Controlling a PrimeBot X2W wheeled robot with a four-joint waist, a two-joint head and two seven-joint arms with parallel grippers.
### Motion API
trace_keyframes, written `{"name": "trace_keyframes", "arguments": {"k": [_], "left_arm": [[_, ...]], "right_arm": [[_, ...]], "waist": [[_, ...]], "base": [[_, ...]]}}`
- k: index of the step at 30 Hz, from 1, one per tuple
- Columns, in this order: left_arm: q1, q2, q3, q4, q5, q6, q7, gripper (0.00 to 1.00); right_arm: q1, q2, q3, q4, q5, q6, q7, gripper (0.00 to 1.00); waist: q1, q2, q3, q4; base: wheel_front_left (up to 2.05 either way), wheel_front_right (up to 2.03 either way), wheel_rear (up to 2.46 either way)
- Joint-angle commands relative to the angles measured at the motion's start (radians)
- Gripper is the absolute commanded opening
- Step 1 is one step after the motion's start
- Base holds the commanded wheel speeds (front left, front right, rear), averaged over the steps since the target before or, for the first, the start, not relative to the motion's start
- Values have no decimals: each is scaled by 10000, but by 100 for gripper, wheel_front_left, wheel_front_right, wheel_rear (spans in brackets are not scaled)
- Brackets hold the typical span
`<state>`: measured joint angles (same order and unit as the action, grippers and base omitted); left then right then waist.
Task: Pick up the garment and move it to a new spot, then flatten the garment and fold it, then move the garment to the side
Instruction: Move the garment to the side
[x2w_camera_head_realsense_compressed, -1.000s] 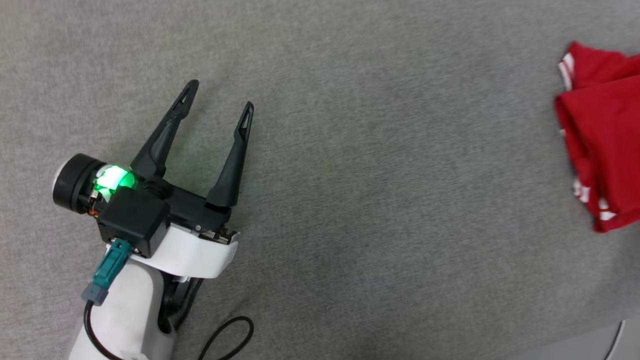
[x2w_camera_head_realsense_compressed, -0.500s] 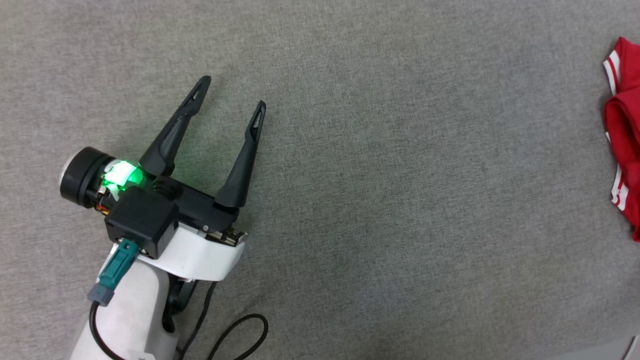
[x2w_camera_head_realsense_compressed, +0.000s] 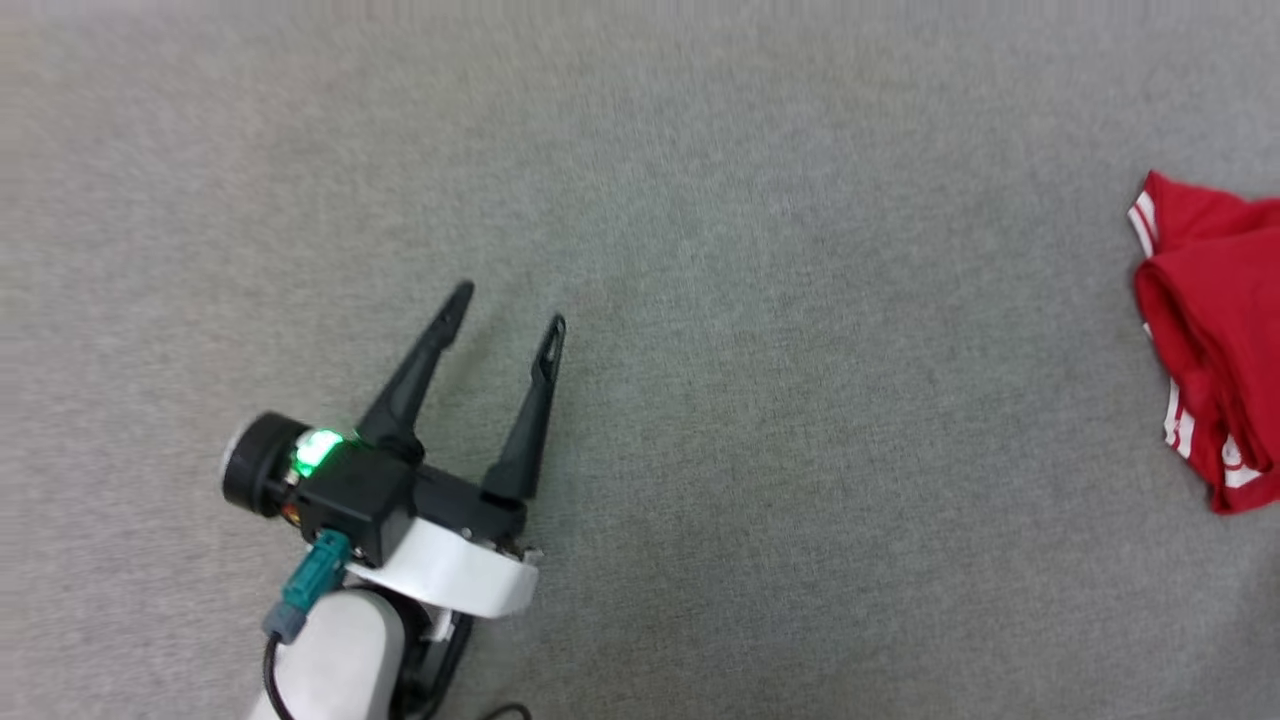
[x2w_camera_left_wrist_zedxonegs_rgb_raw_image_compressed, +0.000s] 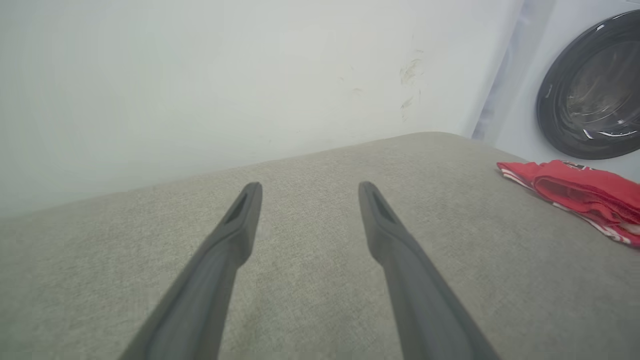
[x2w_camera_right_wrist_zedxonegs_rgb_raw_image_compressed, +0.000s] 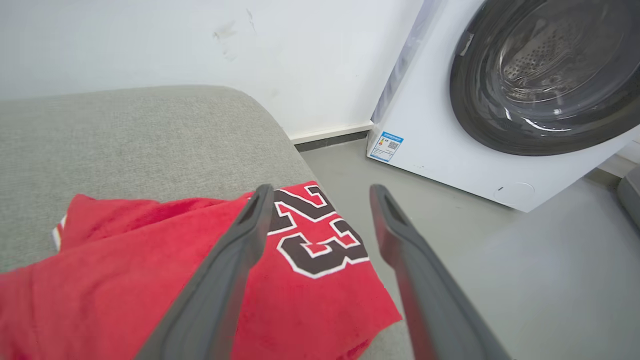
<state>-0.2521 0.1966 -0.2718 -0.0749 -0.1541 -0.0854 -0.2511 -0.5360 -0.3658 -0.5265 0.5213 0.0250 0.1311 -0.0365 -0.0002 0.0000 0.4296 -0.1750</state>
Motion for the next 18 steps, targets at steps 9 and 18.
{"name": "trace_keyframes", "arguments": {"k": [9,18], "left_arm": [[1145,-523,42,611,-351,520,-115,100],[1951,-541,338,958,-545,916,-131,100]], "right_arm": [[2397,1084,537,-1442,510,-9,-423,100],[4080,2199,1399,-3039,794,-9,-73,100]], "waist": [[2,0,-2297,1094],[2,0,-3181,1535]], "base": [[0,0,0],[0,0,0]]}}
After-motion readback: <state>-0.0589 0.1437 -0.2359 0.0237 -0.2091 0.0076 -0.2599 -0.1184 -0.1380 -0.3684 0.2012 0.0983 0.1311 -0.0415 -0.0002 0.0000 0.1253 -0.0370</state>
